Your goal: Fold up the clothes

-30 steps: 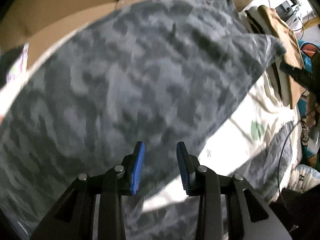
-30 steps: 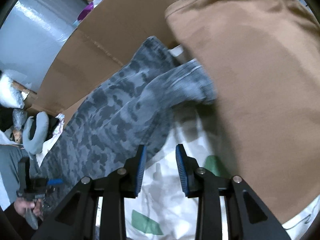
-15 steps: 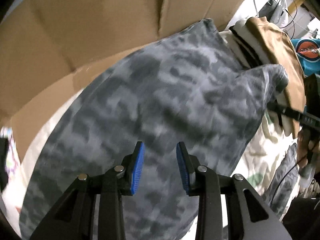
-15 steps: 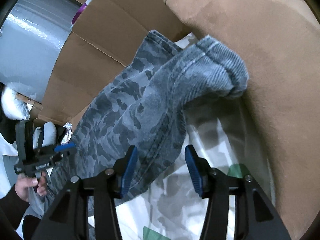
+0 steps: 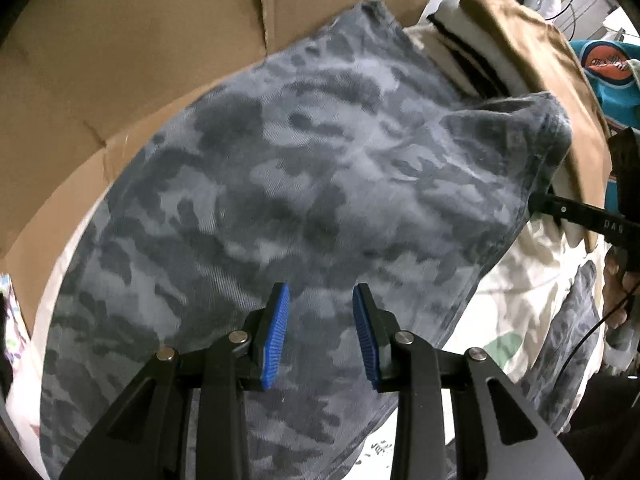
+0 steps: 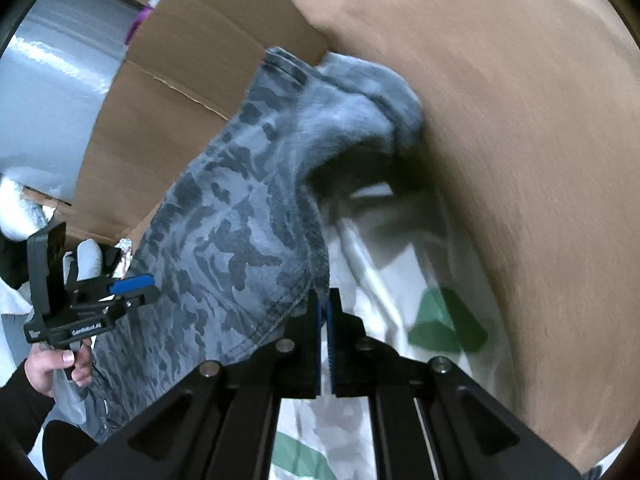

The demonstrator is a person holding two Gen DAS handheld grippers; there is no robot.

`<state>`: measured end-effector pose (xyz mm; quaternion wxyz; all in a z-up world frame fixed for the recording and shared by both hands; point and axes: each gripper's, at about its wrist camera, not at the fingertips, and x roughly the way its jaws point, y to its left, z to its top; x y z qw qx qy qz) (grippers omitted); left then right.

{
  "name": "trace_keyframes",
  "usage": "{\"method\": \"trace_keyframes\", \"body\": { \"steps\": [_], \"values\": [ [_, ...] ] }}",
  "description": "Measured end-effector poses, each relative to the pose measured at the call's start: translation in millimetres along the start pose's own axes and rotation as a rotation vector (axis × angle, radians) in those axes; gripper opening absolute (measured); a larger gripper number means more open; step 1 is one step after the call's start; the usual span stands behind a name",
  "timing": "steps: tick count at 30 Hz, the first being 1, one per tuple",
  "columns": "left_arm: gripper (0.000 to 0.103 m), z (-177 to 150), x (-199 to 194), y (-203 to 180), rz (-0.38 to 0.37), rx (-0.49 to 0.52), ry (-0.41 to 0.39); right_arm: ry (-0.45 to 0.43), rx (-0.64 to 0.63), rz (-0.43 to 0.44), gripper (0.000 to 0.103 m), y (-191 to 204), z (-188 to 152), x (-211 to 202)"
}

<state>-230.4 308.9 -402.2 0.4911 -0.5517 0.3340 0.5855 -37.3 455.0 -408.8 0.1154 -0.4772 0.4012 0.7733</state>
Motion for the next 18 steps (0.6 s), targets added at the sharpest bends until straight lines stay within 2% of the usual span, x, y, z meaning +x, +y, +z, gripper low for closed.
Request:
{"method": "trace_keyframes", "body": {
  "steps": [9, 18],
  "values": [
    [0.033, -24.2, 10.1, 7.5, 0.009, -0.019, 0.051, 0.048, 0.03, -0.041, 0.002, -9.7, -10.6, 12.8],
    [0.033, -76.2, -1.0, 17.9, 0.018, -0.056, 0.087, 0.039, 0.074, -0.026, 0.002, -16.6, -12.8, 10.5]
  ]
}}
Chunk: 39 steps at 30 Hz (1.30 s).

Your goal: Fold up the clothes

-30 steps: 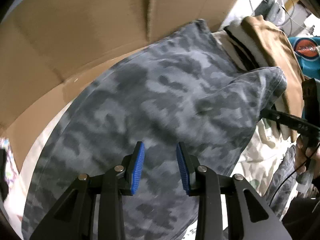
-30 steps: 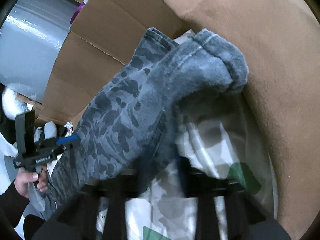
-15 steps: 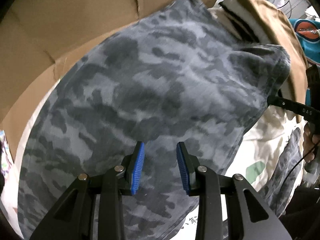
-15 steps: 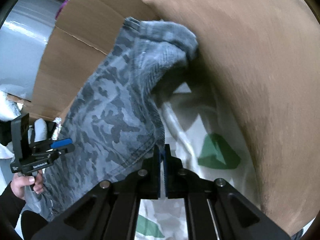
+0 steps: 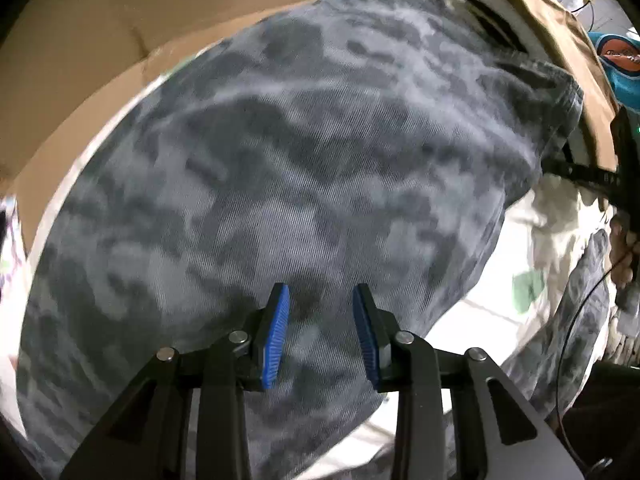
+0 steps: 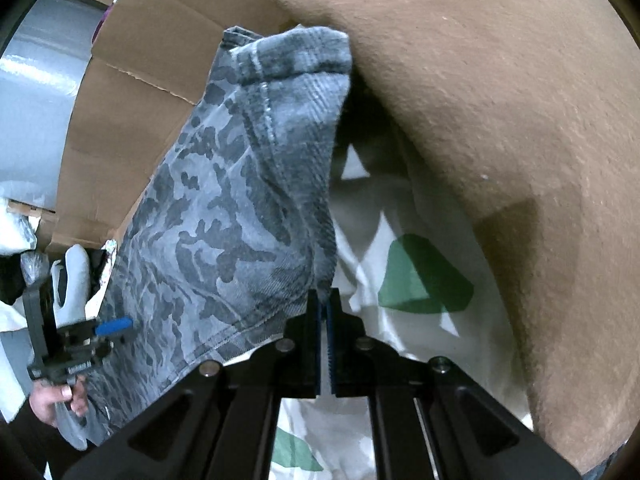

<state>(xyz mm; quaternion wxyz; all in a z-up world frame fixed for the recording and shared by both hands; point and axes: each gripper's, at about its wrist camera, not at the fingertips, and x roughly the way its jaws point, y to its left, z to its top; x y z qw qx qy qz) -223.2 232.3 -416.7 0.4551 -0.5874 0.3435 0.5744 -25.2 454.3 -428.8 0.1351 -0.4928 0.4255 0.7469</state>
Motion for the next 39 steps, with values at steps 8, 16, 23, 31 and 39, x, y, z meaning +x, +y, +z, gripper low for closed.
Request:
{"method": "trace_keyframes", "body": {
  "steps": [8, 16, 23, 31, 39],
  "values": [
    [0.033, -54.0, 12.2, -0.5, -0.043, -0.029, 0.048, -0.003, 0.028, 0.025, 0.002, -2.6, -2.5, -1.5],
    [0.033, -77.8, 26.5, -10.3, -0.038, 0.021, 0.055, 0.01, 0.025, 0.086, 0.012, -5.4, -10.9, -12.9],
    [0.037, -94.8, 33.7, -16.6, -0.003, 0.044, 0.061, 0.104, -0.031, 0.212, 0.047, 23.1, -35.5, 10.4],
    [0.056, -118.4, 41.6, -23.1, 0.053, 0.071, 0.071, 0.191, -0.077, 0.3, 0.047, 56.4, -54.5, 47.8],
    [0.057, -148.0, 51.2, -28.3, 0.095, 0.086, 0.066, 0.221, -0.067, 0.337, 0.047, 67.0, -59.6, 71.7]
  ]
}}
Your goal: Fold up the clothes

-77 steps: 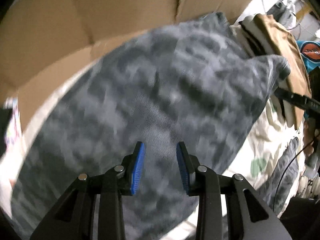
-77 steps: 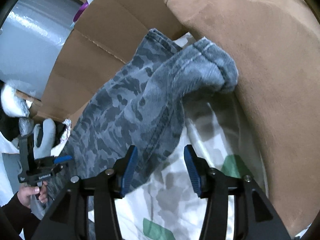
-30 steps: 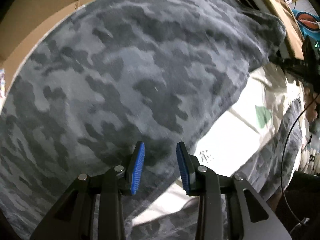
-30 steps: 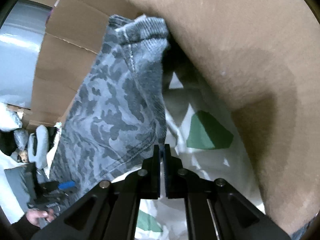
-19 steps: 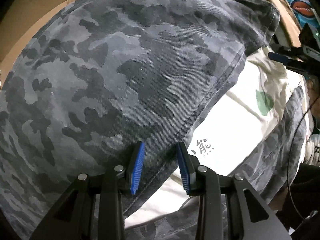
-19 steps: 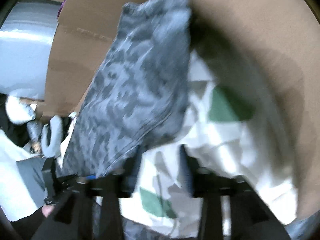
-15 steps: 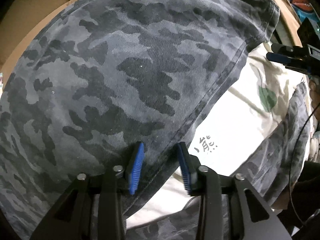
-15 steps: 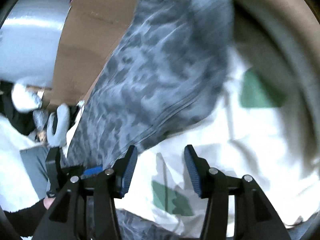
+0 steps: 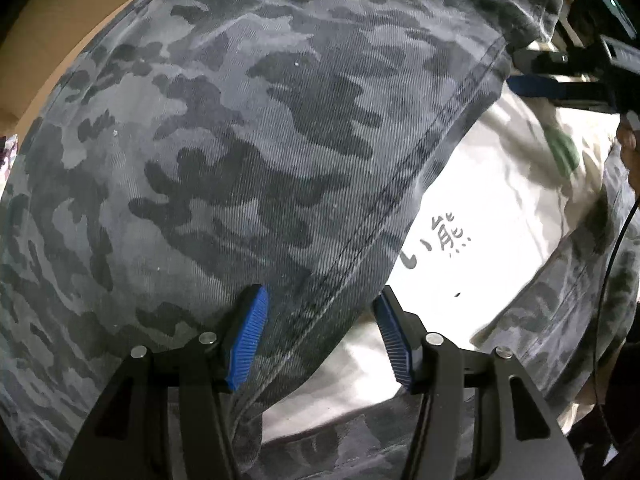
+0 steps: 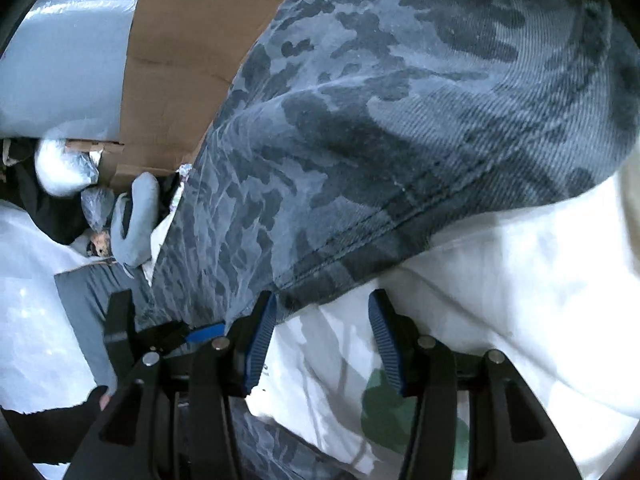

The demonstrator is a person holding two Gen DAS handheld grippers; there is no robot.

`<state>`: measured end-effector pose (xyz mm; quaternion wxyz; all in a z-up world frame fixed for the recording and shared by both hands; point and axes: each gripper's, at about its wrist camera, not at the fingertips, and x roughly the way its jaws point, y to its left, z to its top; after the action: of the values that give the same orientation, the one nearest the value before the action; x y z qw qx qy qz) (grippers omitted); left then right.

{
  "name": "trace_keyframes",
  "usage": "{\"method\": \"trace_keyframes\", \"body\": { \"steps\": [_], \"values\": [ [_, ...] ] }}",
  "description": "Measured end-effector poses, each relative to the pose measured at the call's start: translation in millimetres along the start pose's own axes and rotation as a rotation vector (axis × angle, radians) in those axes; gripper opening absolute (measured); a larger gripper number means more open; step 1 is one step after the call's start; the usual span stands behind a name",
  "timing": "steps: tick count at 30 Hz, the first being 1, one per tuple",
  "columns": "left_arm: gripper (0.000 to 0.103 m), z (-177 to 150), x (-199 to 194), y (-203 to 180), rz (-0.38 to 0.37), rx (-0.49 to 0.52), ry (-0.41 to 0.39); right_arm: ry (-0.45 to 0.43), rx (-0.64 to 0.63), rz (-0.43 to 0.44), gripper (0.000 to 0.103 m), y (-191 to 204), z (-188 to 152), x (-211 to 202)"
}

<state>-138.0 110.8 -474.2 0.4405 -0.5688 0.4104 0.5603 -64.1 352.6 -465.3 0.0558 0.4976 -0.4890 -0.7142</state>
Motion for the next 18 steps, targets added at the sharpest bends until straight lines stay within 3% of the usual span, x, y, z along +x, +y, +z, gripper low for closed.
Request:
{"method": "trace_keyframes", "body": {
  "steps": [7, 8, 10, 15, 17, 18],
  "values": [
    [0.067, -13.2, 5.6, -11.3, 0.049, -0.03, -0.051, -0.01, 0.007, 0.038, 0.044, 4.2, 3.3, -0.9],
    [0.067, -15.4, 4.8, -12.9, 0.06, -0.036, -0.054, -0.011, 0.007, 0.043, 0.041, 5.2, 3.6, -1.5],
    [0.067, -19.8, 3.0, -16.2, 0.084, -0.046, -0.06, -0.012, 0.008, 0.052, 0.006, 7.2, 4.2, -2.5],
    [0.067, -34.8, -15.6, -24.9, 0.18, -0.054, -0.119, -0.017, 0.009, 0.075, 0.005, 12.2, 5.8, -5.2],
    [0.063, -40.8, -22.8, -27.9, 0.189, -0.054, -0.156, -0.019, 0.009, 0.085, 0.004, 14.1, 6.4, -6.3],
    [0.045, -43.3, -25.6, -29.4, 0.184, -0.053, -0.173, -0.014, 0.014, 0.08, 0.004, 13.0, 5.4, -5.5]
  ]
}}
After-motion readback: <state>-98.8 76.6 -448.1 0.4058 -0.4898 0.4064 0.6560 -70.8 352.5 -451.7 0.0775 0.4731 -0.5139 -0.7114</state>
